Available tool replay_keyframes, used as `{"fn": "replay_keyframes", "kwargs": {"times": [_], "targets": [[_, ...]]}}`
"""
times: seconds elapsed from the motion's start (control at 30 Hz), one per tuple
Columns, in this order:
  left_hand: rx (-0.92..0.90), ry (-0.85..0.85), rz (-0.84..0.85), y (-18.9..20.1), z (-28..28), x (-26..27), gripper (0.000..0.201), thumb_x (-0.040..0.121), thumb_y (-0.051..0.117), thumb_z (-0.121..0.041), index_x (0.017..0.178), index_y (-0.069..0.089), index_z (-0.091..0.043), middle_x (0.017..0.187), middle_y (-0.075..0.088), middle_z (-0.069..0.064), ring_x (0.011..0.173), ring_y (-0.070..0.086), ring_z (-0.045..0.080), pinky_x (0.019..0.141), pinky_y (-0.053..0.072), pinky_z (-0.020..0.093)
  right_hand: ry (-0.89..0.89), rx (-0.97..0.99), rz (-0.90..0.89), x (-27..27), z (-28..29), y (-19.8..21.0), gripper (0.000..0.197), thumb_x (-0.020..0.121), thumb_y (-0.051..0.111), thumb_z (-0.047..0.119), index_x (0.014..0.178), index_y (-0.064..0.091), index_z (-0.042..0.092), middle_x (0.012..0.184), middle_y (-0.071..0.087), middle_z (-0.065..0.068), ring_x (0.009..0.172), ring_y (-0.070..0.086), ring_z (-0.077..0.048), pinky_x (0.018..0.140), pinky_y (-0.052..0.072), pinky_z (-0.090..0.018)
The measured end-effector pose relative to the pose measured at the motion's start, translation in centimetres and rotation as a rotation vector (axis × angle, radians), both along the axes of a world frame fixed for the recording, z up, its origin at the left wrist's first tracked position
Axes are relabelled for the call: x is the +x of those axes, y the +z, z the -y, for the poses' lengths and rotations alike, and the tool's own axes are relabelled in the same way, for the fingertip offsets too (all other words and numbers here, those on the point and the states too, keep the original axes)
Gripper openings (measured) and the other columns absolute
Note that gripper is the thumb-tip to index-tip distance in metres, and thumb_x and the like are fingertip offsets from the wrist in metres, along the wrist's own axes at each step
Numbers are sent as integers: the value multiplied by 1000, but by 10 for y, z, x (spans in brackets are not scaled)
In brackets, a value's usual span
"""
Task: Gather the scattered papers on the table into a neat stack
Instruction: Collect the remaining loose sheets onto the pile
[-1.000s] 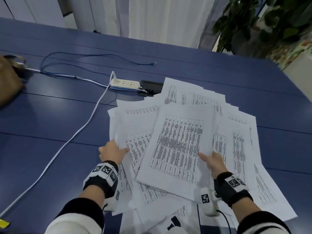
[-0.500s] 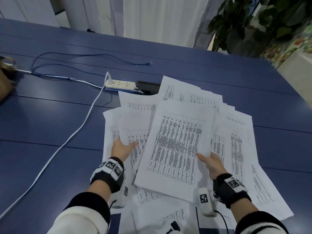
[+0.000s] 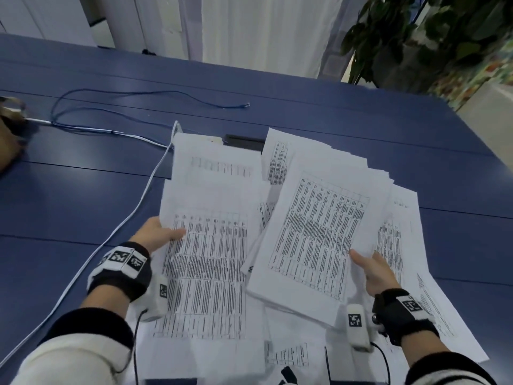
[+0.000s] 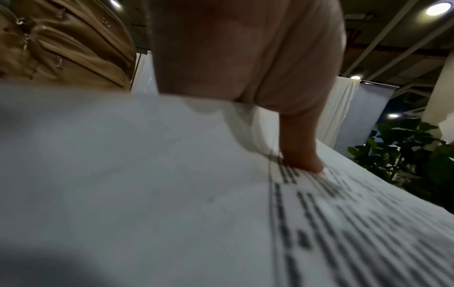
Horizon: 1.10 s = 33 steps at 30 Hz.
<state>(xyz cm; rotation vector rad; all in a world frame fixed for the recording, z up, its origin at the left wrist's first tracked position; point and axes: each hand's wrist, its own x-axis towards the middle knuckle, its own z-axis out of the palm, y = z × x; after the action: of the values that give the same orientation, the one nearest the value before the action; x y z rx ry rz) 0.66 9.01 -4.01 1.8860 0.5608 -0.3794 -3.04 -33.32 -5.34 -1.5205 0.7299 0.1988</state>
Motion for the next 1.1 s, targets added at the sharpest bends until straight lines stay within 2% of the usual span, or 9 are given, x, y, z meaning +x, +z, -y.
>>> {"fn": "replay_keyframes", "kwargs": {"times": [0.1, 0.27, 0.47, 0.6, 0.67, 0.77, 0.9, 1.03, 1.1], "targets": [[-67, -65, -32, -3, 11, -8, 39, 83, 66, -6, 120, 57, 2, 118, 63, 15, 108, 59, 27, 94, 43, 35, 31, 14, -2, 3, -13, 0, 48, 91, 55, 9, 137, 41, 3, 135, 51, -15, 123, 47, -31, 100, 34, -38], [-178, -46, -91, -10, 40, -24, 46, 85, 65, -10, 127, 50, 2, 127, 57, 12, 124, 50, 29, 107, 35, 38, 170, -12, -43, 8, -44, -2, 45, 90, 58, 11, 132, 45, 4, 125, 56, -9, 106, 51, -23, 97, 39, -37], [-276, 134, -115, -9, 67, -35, 80, 90, 51, -45, 149, 13, -6, 155, 20, 11, 142, 23, 30, 113, 19, 48, 287, -52, -81, 8, -78, -5, 44, 90, 57, 10, 132, 45, 3, 114, 59, -10, 102, 54, -26, 91, 44, -37], [-306, 125, -115, -8, 71, -31, 87, 86, 56, -50, 148, 13, -7, 156, 19, 12, 142, 23, 30, 114, 19, 47, 327, -69, -54, 5, -88, -3, 43, 90, 56, 12, 132, 46, 8, 122, 59, -9, 109, 54, -24, 102, 42, -42], [-266, 47, -112, -8, 70, -30, 102, 69, 70, -58, 145, 25, -8, 151, 32, 11, 137, 34, 29, 112, 24, 46, 344, -67, -37, 7, -94, 0, 44, 90, 56, 12, 133, 45, 8, 121, 59, -8, 112, 55, -26, 103, 41, -44], [-272, -22, -113, -6, 66, -29, 83, 69, 74, -44, 136, 42, -9, 142, 47, 11, 127, 45, 26, 109, 28, 41, 388, -78, -13, 12, -100, 8, 44, 91, 56, 13, 134, 46, 7, 123, 59, -8, 114, 55, -27, 103, 42, -45], [-356, 31, -185, -12, 63, -32, 107, 70, 70, -48, 150, 9, -10, 157, 14, 10, 145, 12, 30, 115, 8, 52, 470, -217, 14, 16, -111, 15, 45, 94, 51, 15, 137, 40, 9, 130, 54, -8, 112, 54, -22, 93, 45, -30], [-466, 35, -184, -19, 66, -33, 110, 68, 76, -48, 149, 12, -13, 156, 19, 9, 144, 17, 28, 118, 11, 48, 462, -432, 35, 17, -125, 7, 39, 98, 40, 12, 136, 36, 5, 125, 45, -8, 90, 52, -15, 70, 46, -20], [-466, 43, -159, -18, 70, -36, 99, 76, 71, -39, 149, 10, -11, 156, 18, 9, 144, 15, 27, 117, 10, 45, 465, -544, 32, 18, -127, 2, 38, 98, 37, 11, 134, 34, 1, 129, 34, -11, 90, 48, -16, 76, 46, -25]]}}
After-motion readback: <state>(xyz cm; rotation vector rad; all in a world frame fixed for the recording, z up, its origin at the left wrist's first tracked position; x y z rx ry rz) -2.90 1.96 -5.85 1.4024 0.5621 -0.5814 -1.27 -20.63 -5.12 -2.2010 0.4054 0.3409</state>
